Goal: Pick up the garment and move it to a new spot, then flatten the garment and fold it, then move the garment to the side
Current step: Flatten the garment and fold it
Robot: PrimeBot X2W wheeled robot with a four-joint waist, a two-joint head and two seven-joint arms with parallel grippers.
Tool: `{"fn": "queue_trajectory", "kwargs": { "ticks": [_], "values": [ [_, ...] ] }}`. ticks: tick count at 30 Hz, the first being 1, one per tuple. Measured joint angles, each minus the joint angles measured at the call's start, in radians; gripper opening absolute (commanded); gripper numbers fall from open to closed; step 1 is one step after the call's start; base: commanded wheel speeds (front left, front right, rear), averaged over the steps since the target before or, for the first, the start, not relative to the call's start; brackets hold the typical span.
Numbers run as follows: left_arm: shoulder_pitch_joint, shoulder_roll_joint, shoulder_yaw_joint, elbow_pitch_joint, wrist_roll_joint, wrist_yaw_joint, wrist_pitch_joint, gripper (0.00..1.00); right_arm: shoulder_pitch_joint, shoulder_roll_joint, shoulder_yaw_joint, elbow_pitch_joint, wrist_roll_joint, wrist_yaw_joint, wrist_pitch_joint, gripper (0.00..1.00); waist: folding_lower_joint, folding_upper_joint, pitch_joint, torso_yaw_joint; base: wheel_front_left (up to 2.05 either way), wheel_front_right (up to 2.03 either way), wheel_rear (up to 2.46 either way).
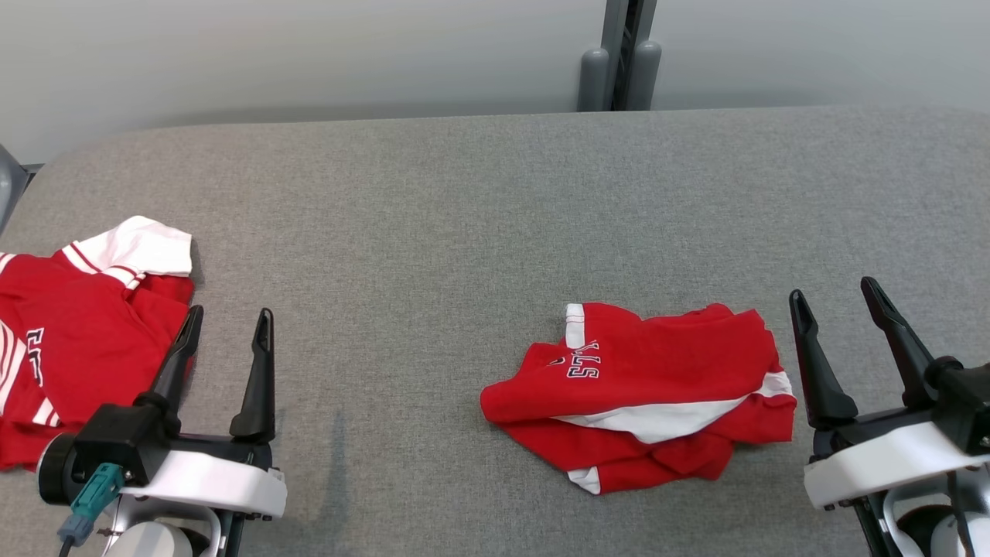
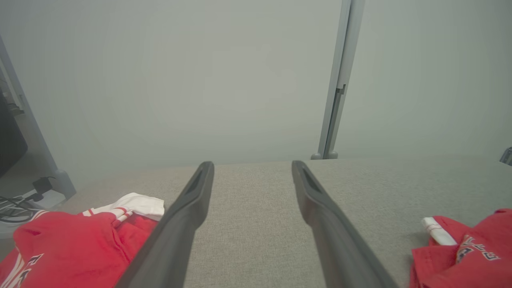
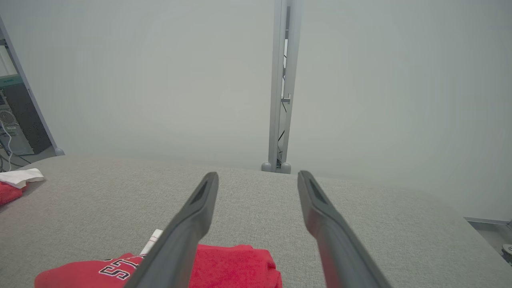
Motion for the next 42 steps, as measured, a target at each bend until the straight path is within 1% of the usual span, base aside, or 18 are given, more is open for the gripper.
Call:
{"fn": "queue_trajectory", "kwargs": {
  "ticks": [9, 14, 17, 19, 21, 27, 30, 33, 36, 38, 39, 40, 41, 42],
  "values": [
    [0.019, 0.001, -0.005, -0.021, -0.003, 0.012, 0.010, 1.00, 0.031, 0.000, -0.021, -0.029, 0.043, 0.000, 0.002, 1.00, 0.0000, 0.0000, -0.010, 0.007, 0.00, 0.00, 0.00],
    [0.019, 0.002, -0.018, -0.034, -0.004, 0.011, 0.024, 1.00, 0.032, 0.000, -0.026, -0.018, 0.062, 0.000, -0.007, 1.00, 0.0000, 0.0000, -0.006, 0.003, 0.00, 0.00, 0.00],
    [0.015, 0.006, -0.035, -0.045, -0.002, 0.000, 0.040, 1.00, 0.031, 0.000, -0.026, -0.012, 0.070, 0.000, -0.010, 1.00, 0.0000, 0.0000, -0.001, -0.002, 0.00, 0.00, 0.00],
    [0.006, 0.012, -0.058, -0.052, 0.002, -0.016, 0.062, 1.00, 0.030, 0.000, -0.025, -0.009, 0.072, 0.000, -0.012, 1.00, 0.0000, 0.0000, 0.002, -0.005, 0.00, 0.00, 0.00],
    [-0.008, 0.016, -0.094, -0.059, 0.005, -0.045, 0.101, 1.00, 0.026, 0.000, -0.021, -0.005, 0.079, 0.000, -0.014, 1.00, 0.0000, 0.0000, 0.008, -0.010, 0.00, 0.00, 0.00],
    [-0.030, 0.003, -0.227, -0.043, -0.049, -0.150, 0.292, 1.00, 0.013, 0.000, 0.000, 0.010, 0.090, 0.000, -0.023, 1.00, 0.0000, 0.0000, 0.032, -0.036, 0.00, 0.00, 0.00],
    [-0.039, -0.011, -0.277, -0.020, -0.077, -0.188, 0.373, 1.00, 0.004, 0.000, 0.009, 0.019, 0.097, 0.000, -0.032, 1.00, 0.0000, 0.0000, 0.048, -0.056, 0.00, 0.00, 0.00],
    [-0.057, -0.022, -0.300, 0.004, -0.099, -0.211, 0.415, 1.00, -0.009, 0.000, 0.019, 0.029, 0.100, 0.000, -0.042, 1.00, 0.0000, 0.0000, 0.065, -0.081, 0.00, 0.00, 0.00],
    [-0.081, -0.026, -0.297, 0.037, -0.115, -0.224, 0.421, 1.00, -0.017, 0.001, 0.024, 0.040, 0.106, 0.000, -0.051, 1.00, 0.0000, 0.0000, 0.083, -0.108, 0.00, 0.00, 0.00],
    [-0.092, -0.031, -0.291, 0.051, -0.120, -0.225, 0.417, 1.00, -0.020, 0.000, 0.023, 0.046, 0.114, 0.000, -0.059, 1.00, 0.0000, 0.0000, 0.094, -0.125, 0.00, 0.00, 0.00],
    [-0.096, -0.033, -0.292, 0.057, -0.127, -0.233, 0.420, 1.00, -0.022, 0.000, 0.023, 0.049, 0.114, 0.000, -0.061, 1.00, 0.0000, 0.0000, 0.099, -0.133, 0.00, 0.00, 0.00],
    [-0.098, -0.035, -0.292, 0.059, -0.134, -0.243, 0.418, 0.42, -0.022, 0.000, 0.021, 0.052, 0.115, 0.000, -0.065, 1.00, 0.0000, -0.0001, 0.104, -0.139, 0.00, 0.00, 0.00],
    [-0.100, -0.040, -0.286, 0.059, -0.151, -0.254, 0.409, 0.00, -0.022, 0.000, 0.019, 0.056, 0.116, 0.000, -0.067, 1.00, 0.0000, 0.0000, 0.108, -0.144, 0.00, 0.00, 0.00],
    [-0.105, -0.041, -0.287, 0.060, -0.162, -0.263, 0.414, 0.00, -0.022, 0.001, 0.017, 0.058, 0.116, 0.000, -0.070, 1.00, 0.0000, 0.0000, 0.112, -0.148, 0.00, 0.00, 0.00]
  ]
}}
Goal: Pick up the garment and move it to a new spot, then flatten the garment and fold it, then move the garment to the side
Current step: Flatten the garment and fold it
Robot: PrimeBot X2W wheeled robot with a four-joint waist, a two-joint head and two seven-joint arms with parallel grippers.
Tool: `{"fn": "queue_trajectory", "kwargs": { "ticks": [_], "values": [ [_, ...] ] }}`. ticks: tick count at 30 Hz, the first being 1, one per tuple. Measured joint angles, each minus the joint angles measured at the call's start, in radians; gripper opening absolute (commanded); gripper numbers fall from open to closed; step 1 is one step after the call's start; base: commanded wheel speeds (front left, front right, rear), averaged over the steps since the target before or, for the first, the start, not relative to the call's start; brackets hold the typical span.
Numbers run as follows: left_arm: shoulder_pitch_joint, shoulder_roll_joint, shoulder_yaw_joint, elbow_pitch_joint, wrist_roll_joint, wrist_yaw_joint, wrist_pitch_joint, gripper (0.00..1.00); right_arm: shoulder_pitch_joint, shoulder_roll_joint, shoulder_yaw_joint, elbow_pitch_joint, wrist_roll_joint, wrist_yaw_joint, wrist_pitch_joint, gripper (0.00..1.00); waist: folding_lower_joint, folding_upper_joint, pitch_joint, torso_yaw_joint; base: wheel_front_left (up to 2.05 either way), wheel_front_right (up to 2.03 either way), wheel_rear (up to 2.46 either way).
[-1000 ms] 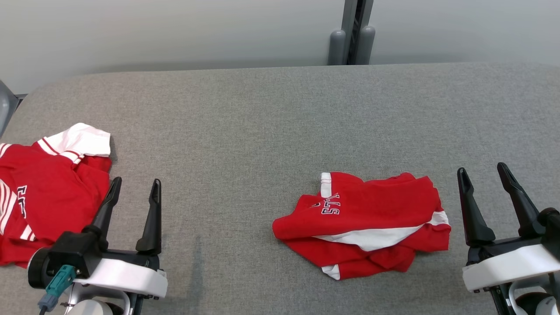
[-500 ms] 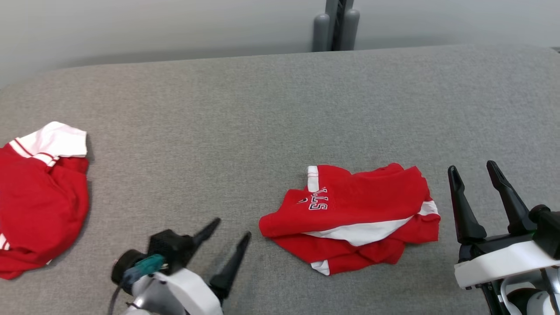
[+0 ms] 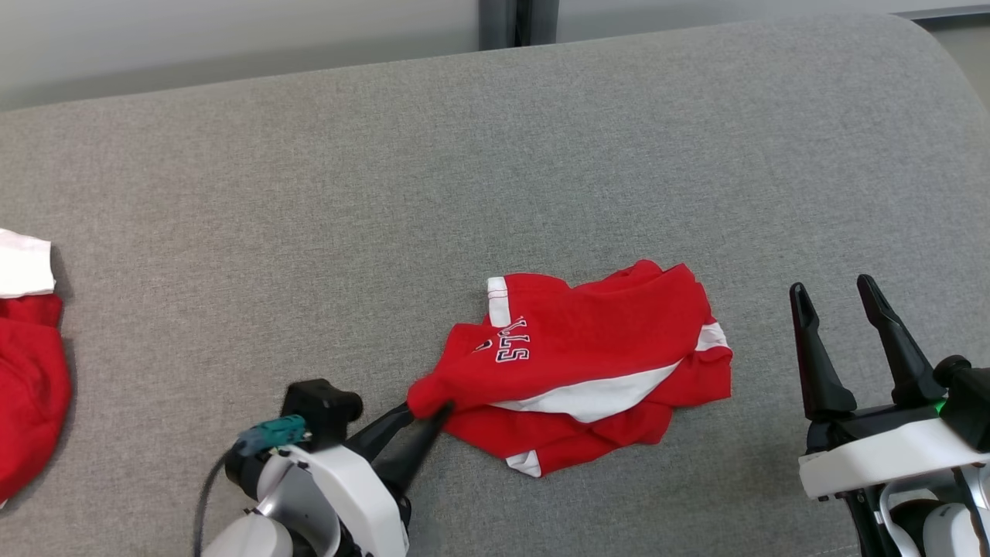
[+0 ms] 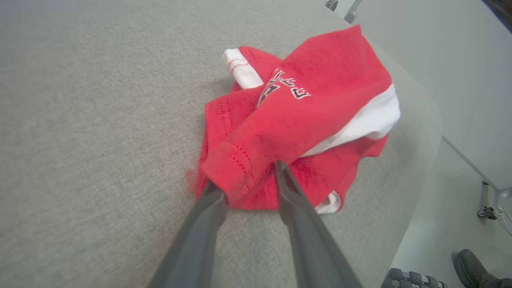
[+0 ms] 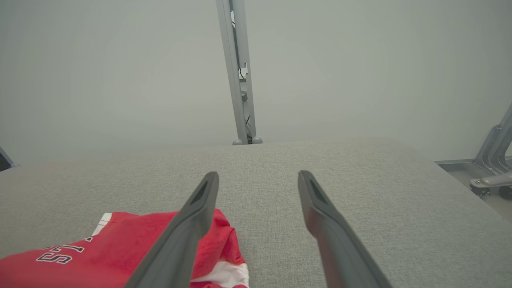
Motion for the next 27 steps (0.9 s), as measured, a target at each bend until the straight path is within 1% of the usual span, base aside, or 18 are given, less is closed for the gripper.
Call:
{"fn": "queue_trajectory", "kwargs": {
  "ticks": [4, 7, 11, 14, 17, 19, 21, 23, 25, 27],
  "values": [
    [-0.003, 0.011, 0.024, -0.036, -0.015, -0.010, -0.033, 0.00, 0.000, 0.000, -0.010, 0.009, 0.001, 0.000, -0.010, 1.00, 0.0000, 0.0000, 0.003, 0.000, 0.00, 0.00, 0.00],
    [0.017, 0.039, 0.038, -0.147, -0.026, -0.007, -0.030, 0.00, 0.001, 0.000, -0.022, 0.020, 0.007, 0.000, -0.012, 1.00, 0.0000, 0.0000, -0.001, 0.022, 0.00, 0.00, 0.00],
    [0.074, 0.092, 0.038, -0.305, -0.039, 0.016, 0.028, 0.00, 0.002, 0.000, -0.030, 0.023, 0.007, 0.000, -0.010, 1.00, 0.0000, 0.0000, -0.007, 0.059, 0.00, 0.00, 0.00],
    [0.117, 0.130, 0.041, -0.441, -0.068, 0.031, 0.072, 0.00, 0.002, 0.000, -0.041, 0.023, 0.005, 0.000, -0.004, 1.00, 0.0000, 0.0000, -0.011, 0.092, 0.00, 0.00, 0.00],
    [0.154, 0.175, 0.069, -0.557, -0.087, 0.057, 0.099, 0.00, 0.001, 0.000, -0.045, 0.017, -0.002, 0.000, 0.003, 1.00, 0.0001, 0.0000, -0.012, 0.122, 0.00, 0.00, 0.00],
    [0.164, 0.191, 0.094, -0.608, -0.100, 0.072, 0.107, 0.00, -0.002, 0.000, -0.045, 0.011, -0.002, 0.000, 0.008, 1.00, 0.0000, 0.0000, -0.010, 0.135, 0.00, 0.00, 0.00],
    [0.163, 0.207, 0.117, -0.627, -0.104, 0.083, 0.115, 0.00, -0.006, 0.000, -0.042, 0.008, -0.002, 0.000, 0.012, 1.00, 0.0000, 0.0000, -0.004, 0.138, 0.00, 0.00, 0.00],
    [0.153, 0.217, 0.136, -0.609, -0.115, 0.086, 0.129, 0.00, -0.012, 0.000, -0.035, 0.007, -0.002, 0.000, 0.012, 1.00, 0.0000, 0.0000, 0.000, 0.131, 0.00, 0.00, 0.00],
    [0.120, 0.216, 0.151, -0.562, -0.139, 0.087, 0.141, 0.00, -0.021, 0.001, -0.029, 0.007, 0.000, 0.000, 0.012, 1.00, 0.0000, 0.0000, 0.004, 0.117, 0.00, 0.00, 0.00],
    [0.081, 0.202, 0.162, -0.488, -0.173, 0.081, 0.155, 0.00, -0.024, 0.000, -0.028, 0.009, 0.005, 0.000, 0.012, 1.00, 0.0000, 0.0000, 0.010, 0.098, 0.00, 0.00, 0.00]
  ]
}}
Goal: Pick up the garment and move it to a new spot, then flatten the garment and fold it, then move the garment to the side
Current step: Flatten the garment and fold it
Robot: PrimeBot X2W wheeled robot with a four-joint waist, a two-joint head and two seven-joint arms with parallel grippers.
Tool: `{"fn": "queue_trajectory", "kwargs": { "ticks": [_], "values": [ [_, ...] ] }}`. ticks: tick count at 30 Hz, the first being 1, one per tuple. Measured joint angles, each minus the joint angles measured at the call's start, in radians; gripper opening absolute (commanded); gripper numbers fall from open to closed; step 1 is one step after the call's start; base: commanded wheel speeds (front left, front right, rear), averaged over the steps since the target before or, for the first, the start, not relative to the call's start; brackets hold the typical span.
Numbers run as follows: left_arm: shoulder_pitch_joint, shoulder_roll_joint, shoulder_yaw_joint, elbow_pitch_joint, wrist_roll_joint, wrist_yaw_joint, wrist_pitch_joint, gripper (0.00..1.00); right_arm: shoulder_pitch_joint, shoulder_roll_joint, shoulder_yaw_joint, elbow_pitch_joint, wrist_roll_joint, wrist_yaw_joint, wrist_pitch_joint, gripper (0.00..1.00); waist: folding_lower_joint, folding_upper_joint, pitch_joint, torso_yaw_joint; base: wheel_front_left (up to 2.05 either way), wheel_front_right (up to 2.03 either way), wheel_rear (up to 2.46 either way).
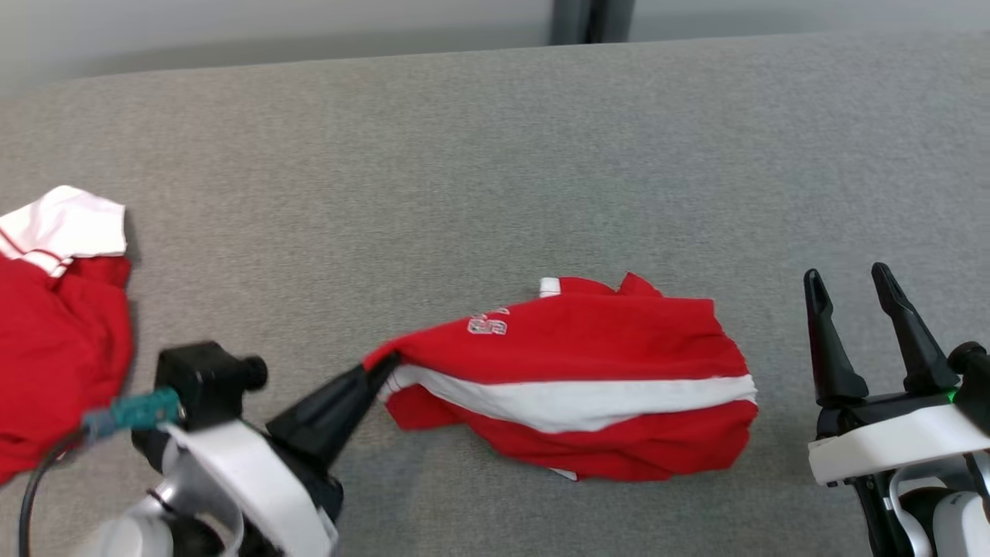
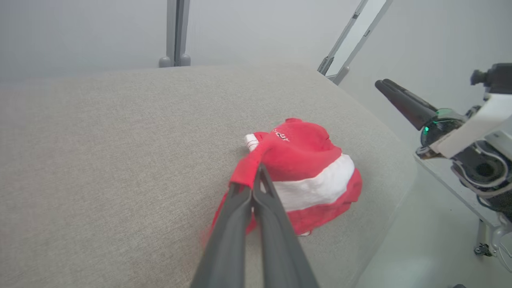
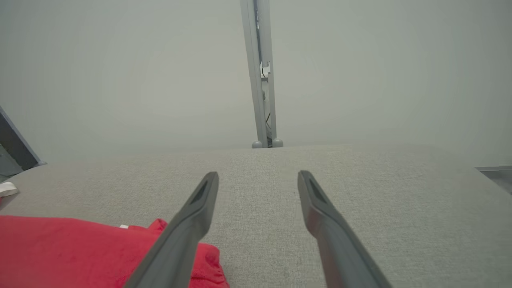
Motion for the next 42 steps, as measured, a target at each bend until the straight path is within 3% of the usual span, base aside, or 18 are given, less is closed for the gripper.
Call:
{"fn": "queue_trajectory", "kwargs": {
  "ticks": [7, 13, 14, 15, 16, 23, 27, 34, 42],
  "values": [
    [-0.157, -0.058, 0.013, 0.370, -0.094, -0.039, 0.058, 0.00, -0.003, 0.000, 0.005, 0.021, 0.012, 0.000, -0.013, 1.00, 0.0000, 0.0000, 0.018, -0.086, 0.00, 0.00, 0.00],
    [-0.247, -0.109, -0.019, 0.591, -0.091, -0.082, 0.061, 0.00, -0.001, 0.000, 0.006, 0.031, 0.021, 0.000, -0.024, 1.00, 0.0000, 0.0000, 0.035, -0.139, 0.00, 0.00, 0.00],
    [-0.253, -0.113, -0.021, 0.610, -0.085, -0.087, 0.052, 0.13, 0.000, 0.000, 0.005, 0.031, 0.021, 0.000, -0.024, 1.00, 0.0000, 0.0000, 0.037, -0.142, 0.00, 0.00, 0.00],
    [-0.253, -0.113, -0.021, 0.610, -0.085, -0.087, 0.052, 0.49, 0.000, 0.000, 0.005, 0.031, 0.021, 0.000, -0.024, 1.00, 0.0000, 0.0000, 0.037, -0.142, 0.00, 0.00, 0.00],
    [-0.265, -0.121, -0.026, 0.638, -0.074, -0.091, 0.030, 1.00, 0.002, 0.000, 0.001, 0.032, 0.021, 0.000, -0.026, 1.00, 0.0000, 0.0000, 0.038, -0.141, 0.00, 0.00, 0.00],
    [-0.246, -0.129, -0.009, 0.635, -0.011, -0.072, -0.112, 1.00, 0.002, 0.000, -0.007, 0.027, 0.011, 0.000, -0.024, 1.00, 0.0000, 0.0000, 0.026, -0.115, 0.00, 0.00, 0.00],
    [-0.200, -0.143, 0.041, 0.578, 0.036, -0.023, -0.274, 1.00, 0.003, 0.000, -0.016, 0.019, -0.002, 0.000, -0.011, 1.00, 0.0000, 0.0000, 0.009, -0.086, 0.00, 0.00, 0.00],
    [-0.123, -0.149, 0.131, 0.473, 0.145, 0.103, -0.525, 1.00, 0.004, 0.000, -0.002, 0.005, -0.038, 0.000, 0.016, 1.00, 0.0000, 0.0000, -0.029, -0.026, 0.00, 0.00, 0.00],
    [-0.019, -0.141, 0.176, 0.374, 0.268, 0.193, -0.577, 1.00, 0.007, 0.000, 0.016, -0.010, -0.074, 0.000, 0.050, 1.00, 0.0000, 0.0000, -0.078, 0.030, 0.00, 0.00, 0.00]
  ]
}}
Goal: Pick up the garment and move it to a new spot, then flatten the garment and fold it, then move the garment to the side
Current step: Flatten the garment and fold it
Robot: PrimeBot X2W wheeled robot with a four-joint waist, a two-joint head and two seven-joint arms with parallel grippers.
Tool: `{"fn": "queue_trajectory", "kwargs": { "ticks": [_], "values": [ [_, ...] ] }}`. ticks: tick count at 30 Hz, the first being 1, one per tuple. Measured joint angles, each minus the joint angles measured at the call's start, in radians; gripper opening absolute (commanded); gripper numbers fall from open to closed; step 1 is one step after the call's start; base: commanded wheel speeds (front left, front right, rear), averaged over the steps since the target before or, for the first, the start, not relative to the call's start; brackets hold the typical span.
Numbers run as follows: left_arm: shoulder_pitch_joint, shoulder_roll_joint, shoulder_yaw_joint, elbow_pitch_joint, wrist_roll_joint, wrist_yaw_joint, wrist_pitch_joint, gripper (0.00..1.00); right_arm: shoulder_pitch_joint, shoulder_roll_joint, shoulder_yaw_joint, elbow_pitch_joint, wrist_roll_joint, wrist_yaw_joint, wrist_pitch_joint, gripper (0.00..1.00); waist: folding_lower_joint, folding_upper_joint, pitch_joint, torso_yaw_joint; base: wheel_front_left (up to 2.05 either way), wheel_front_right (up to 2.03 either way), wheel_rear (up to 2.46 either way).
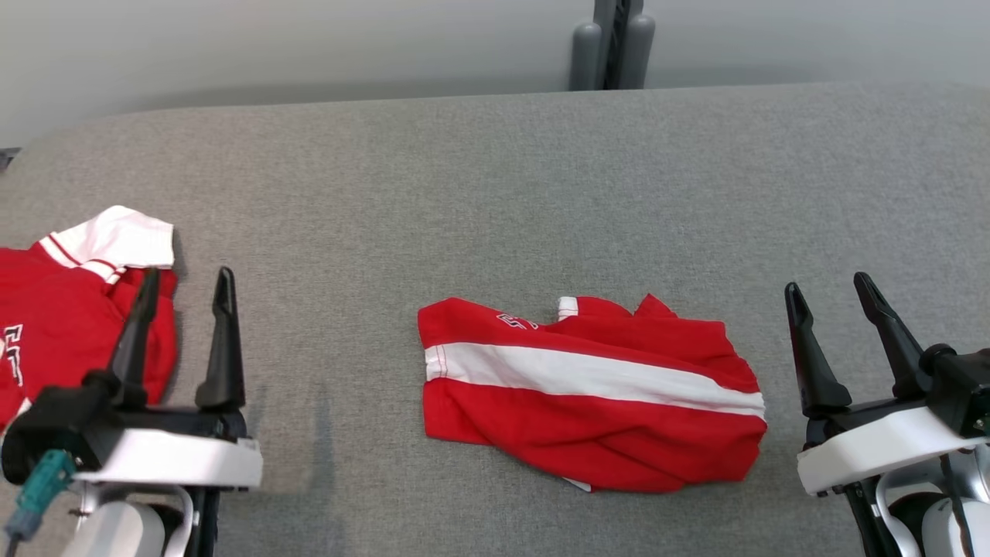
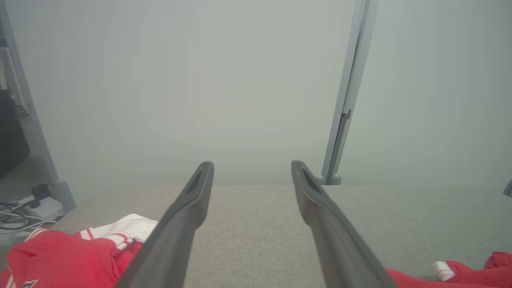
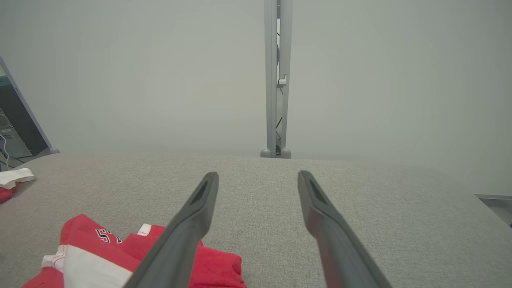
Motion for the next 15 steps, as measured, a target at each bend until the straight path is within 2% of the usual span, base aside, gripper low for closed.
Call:
{"fn": "queue_trajectory", "kwargs": {
  "ticks": [4, 15],
  "values": [
    [0.049, 0.003, -0.018, -0.038, 0.036, 0.020, -0.001, 1.00, 0.011, 0.000, 0.000, -0.001, -0.008, 0.000, 0.012, 1.00, 0.0000, 0.0000, -0.018, 0.016, 0.00, 0.00, 0.00],
    [0.066, 0.008, -0.041, -0.051, 0.038, 0.029, 0.030, 1.00, 0.035, 0.000, -0.017, -0.025, -0.005, 0.000, 0.022, 1.00, 0.0000, 0.0000, -0.027, 0.019, 0.00, 0.00, 0.00]
  ]
}}
